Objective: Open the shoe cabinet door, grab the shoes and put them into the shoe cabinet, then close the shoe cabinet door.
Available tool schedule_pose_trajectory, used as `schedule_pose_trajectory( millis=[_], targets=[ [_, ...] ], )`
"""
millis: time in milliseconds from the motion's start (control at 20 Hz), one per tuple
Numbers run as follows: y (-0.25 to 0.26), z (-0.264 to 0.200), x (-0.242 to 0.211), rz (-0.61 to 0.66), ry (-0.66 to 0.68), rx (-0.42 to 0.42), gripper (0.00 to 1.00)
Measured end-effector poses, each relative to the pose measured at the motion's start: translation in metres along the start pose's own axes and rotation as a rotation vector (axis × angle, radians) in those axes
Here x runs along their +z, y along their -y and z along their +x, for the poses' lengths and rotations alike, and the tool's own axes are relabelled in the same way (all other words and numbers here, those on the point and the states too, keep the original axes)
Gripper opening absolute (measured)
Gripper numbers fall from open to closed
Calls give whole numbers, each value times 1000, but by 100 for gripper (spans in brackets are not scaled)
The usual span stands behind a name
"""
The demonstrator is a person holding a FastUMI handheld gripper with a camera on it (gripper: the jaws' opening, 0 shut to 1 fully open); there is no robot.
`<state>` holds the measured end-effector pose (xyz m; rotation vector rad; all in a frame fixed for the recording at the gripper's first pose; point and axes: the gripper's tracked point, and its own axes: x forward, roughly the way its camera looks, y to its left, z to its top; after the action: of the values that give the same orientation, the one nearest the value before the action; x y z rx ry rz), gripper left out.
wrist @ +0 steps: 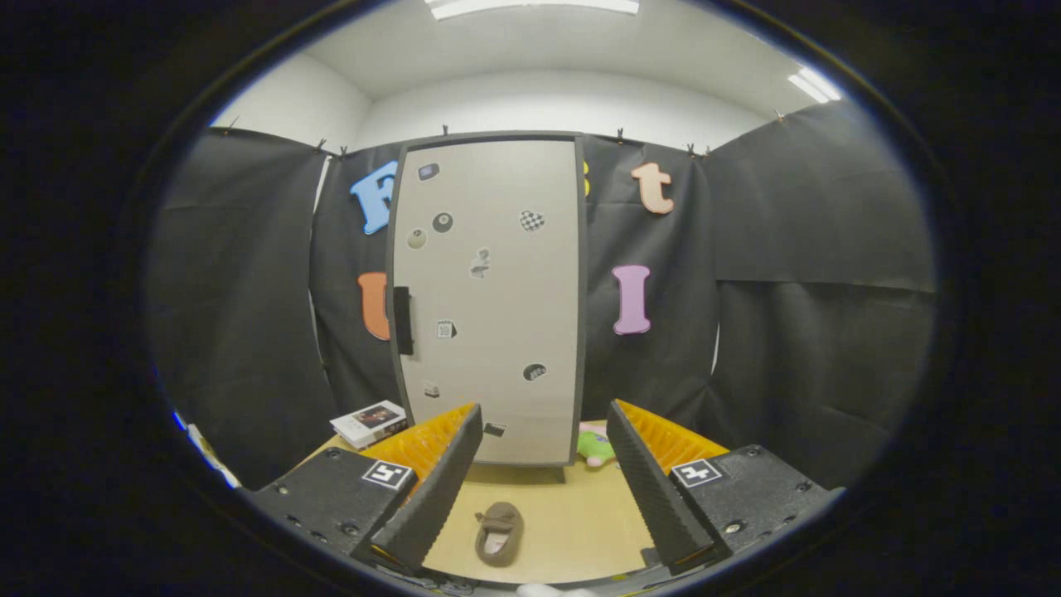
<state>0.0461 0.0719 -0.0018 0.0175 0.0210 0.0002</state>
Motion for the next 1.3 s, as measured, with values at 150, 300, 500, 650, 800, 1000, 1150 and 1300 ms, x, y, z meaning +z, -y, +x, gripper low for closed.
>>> schedule_pose_trajectory(
  millis=[150, 300, 500, 650, 800, 1000, 1150, 1300],
  targets=[
    [-40, 33, 8, 10, 7, 32, 99],
    [-85, 72, 13, 18, 7, 88, 99],
    [-146, 131, 23, 39, 1, 164, 99],
    [-181, 175, 33, 49, 8, 197, 99],
    [-209, 218, 42, 47, 21, 205, 98],
    [-233, 270, 39, 52, -8, 208, 95],
    [-238, 299, 41, 36, 2, 188, 91],
    [-247, 312, 35, 50, -28, 206, 74]
  ],
)
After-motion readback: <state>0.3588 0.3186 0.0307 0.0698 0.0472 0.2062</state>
